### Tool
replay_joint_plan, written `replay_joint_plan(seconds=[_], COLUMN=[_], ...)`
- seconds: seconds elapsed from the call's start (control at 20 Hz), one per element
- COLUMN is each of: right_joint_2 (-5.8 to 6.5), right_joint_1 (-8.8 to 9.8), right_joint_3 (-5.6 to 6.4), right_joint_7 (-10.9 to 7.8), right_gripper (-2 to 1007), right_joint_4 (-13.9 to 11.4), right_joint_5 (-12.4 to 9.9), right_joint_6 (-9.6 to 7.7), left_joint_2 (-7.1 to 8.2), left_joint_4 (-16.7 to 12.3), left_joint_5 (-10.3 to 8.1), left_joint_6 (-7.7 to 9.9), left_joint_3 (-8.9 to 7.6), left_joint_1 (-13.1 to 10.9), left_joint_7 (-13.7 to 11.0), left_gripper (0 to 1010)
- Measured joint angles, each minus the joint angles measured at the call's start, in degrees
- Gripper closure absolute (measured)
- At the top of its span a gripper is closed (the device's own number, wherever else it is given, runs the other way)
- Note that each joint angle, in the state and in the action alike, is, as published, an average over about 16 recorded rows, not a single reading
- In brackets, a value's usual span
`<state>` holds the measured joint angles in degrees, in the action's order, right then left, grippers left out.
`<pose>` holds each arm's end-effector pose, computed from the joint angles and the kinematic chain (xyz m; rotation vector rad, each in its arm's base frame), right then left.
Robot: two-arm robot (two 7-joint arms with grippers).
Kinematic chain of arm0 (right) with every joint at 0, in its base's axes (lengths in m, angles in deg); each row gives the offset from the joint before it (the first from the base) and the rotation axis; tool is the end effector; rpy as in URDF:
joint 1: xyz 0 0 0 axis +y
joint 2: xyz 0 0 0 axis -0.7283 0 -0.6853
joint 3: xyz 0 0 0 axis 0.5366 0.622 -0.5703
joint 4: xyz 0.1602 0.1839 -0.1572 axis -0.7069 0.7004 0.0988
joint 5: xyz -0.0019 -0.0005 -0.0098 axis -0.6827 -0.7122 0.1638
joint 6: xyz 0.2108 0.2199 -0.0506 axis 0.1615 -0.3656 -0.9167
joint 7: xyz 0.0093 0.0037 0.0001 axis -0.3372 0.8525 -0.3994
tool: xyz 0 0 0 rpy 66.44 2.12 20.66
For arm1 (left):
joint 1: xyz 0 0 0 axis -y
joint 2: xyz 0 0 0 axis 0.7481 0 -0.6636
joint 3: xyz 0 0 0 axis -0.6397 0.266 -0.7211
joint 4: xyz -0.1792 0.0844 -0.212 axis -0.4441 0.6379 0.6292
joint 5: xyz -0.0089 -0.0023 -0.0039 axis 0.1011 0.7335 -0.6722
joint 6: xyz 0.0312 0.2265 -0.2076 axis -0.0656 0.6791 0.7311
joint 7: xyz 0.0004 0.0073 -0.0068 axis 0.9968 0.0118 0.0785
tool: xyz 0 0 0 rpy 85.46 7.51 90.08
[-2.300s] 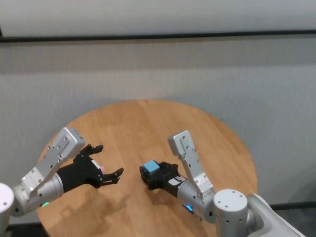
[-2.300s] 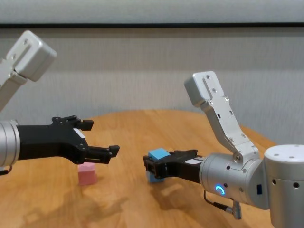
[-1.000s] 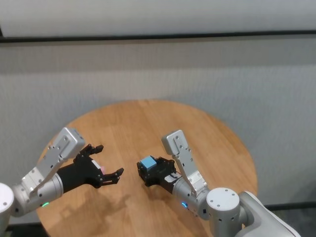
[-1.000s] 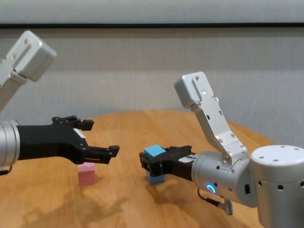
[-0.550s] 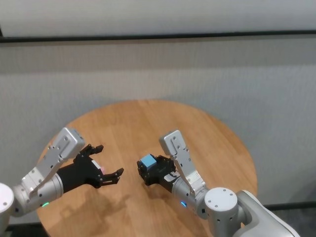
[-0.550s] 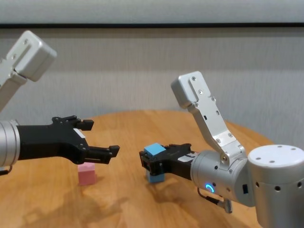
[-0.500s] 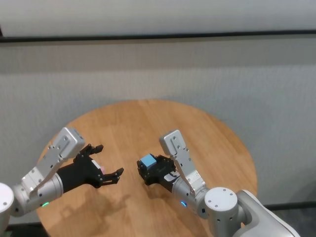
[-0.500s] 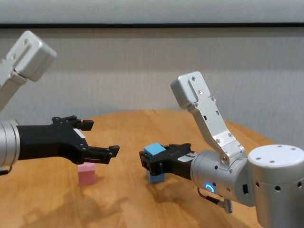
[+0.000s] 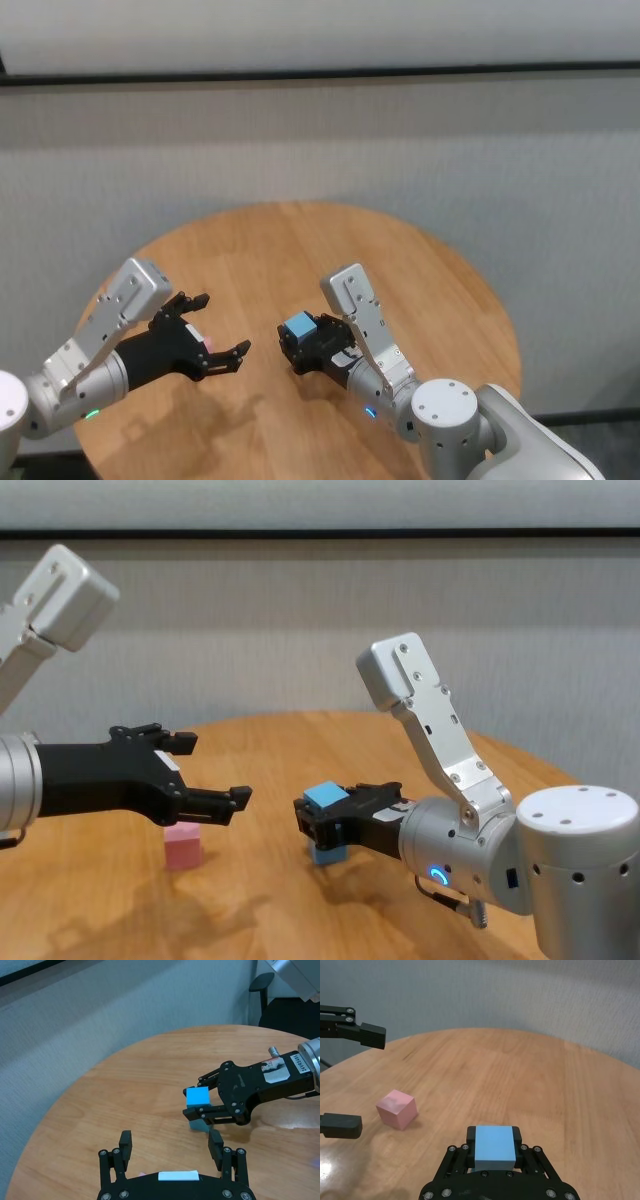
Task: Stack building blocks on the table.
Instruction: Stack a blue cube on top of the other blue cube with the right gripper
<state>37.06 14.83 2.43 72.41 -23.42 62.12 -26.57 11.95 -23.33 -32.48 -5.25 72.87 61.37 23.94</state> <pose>0.4357 0.1120 -0.3378 -0.3138 0.0435 -0.9503 0.4056 0.0592 -0.2761 0.3549 -0.1999 0.7590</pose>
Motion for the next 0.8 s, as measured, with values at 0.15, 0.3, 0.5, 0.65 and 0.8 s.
replay_joint_plan(seconds=[0.15,0.3,0.5,0.65,0.8], right_joint_2=[-0.21,-0.39,-0.57,-0.69,-0.79], right_joint_1=[-0.18,-0.32,-0.46,-0.57,-0.66], right_joint_3=[0.19,0.37,0.54,0.63,0.71], right_joint_7=[0.05,0.05,0.0,-0.08,-0.16], right_gripper=[635,635,635,635,627], right_joint_4=[0.4,0.7,1.0,1.2,1.3], right_joint_5=[0.2,0.3,0.5,0.6,0.6], right_joint_6=[0.06,0.07,0.0,-0.01,0.0], left_joint_2=[0.0,0.0,0.0,0.0,0.0], left_joint_4=[0.0,0.0,0.0,0.0,0.0], left_joint_5=[0.0,0.0,0.0,0.0,0.0], left_joint_6=[0.0,0.0,0.0,0.0,0.0], left_joint_3=[0.0,0.0,0.0,0.0,0.0], left_joint_1=[0.0,0.0,0.0,0.0,0.0], left_joint_7=[0.0,0.0,0.0,0.0,0.0], left_gripper=[7,7,7,7,7])
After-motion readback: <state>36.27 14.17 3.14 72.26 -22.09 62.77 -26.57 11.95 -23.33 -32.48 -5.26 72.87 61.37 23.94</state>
